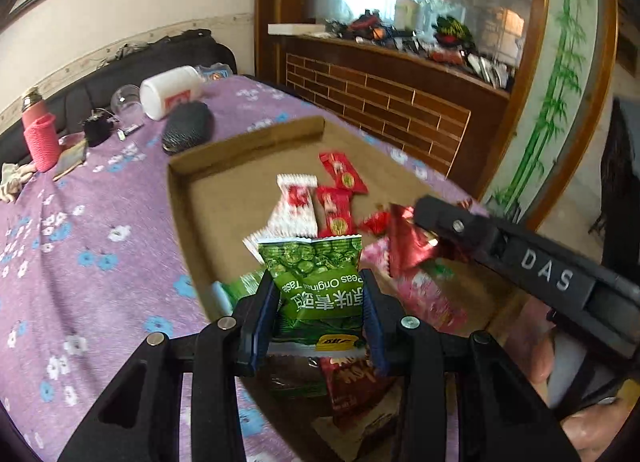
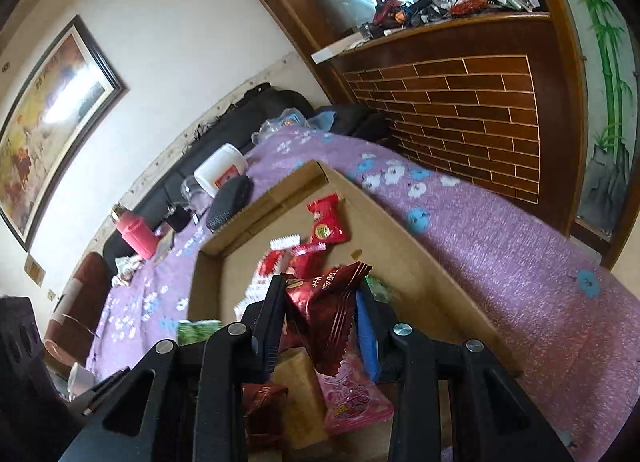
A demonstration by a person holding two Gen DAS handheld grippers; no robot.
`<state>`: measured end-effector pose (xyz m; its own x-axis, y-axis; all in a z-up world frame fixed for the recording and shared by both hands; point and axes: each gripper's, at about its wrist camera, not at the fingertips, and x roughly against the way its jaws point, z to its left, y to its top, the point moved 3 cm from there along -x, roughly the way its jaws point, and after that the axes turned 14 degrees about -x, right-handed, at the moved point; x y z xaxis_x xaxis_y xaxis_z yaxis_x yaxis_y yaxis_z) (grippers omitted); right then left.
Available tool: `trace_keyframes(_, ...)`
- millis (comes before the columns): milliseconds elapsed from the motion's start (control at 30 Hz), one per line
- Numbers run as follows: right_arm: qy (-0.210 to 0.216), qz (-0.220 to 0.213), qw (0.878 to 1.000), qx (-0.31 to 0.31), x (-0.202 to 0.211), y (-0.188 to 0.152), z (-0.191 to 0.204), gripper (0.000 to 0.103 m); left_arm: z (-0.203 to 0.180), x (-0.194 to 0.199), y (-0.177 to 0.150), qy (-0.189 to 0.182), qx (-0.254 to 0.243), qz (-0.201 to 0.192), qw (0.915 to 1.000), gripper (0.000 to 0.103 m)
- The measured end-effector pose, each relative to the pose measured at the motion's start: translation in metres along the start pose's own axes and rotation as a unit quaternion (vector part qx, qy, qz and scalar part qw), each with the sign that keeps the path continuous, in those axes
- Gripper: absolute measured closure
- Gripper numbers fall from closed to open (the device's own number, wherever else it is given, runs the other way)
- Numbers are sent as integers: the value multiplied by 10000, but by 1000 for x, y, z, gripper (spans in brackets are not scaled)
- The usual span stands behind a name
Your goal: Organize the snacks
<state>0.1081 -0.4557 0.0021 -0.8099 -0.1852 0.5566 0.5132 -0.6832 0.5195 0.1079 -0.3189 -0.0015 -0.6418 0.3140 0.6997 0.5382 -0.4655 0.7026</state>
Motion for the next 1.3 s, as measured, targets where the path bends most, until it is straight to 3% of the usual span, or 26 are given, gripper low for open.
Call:
trace_keyframes(133,-177,212,9996,99,-14,-7,2,67,-4,-4,-4,144,-207,-99,9996,64)
trace_keyframes(667,-460,70,9986,242,-15,-7,2,65,-6,-4,-7,168,-353,-352,9986,62)
trace_keyframes(833,-527,-187,9981,273,-5,-4,3,51,-6,0,-6,262,-361,-454,9980,49)
trace_keyframes(1033,-592,-457,9966,341,3,-2,5,46,-7,5,-4,416,-403,-570,9967,40)
trace_keyframes(1167,-597,-679,9951,402,10,0,7,34,-8,9,-4,536,-432,-672,9954,33)
trace_keyframes(1300,-644,-889,9925,543,16,0,12,34,-7,12,-2,658,-432,-722,9943,31)
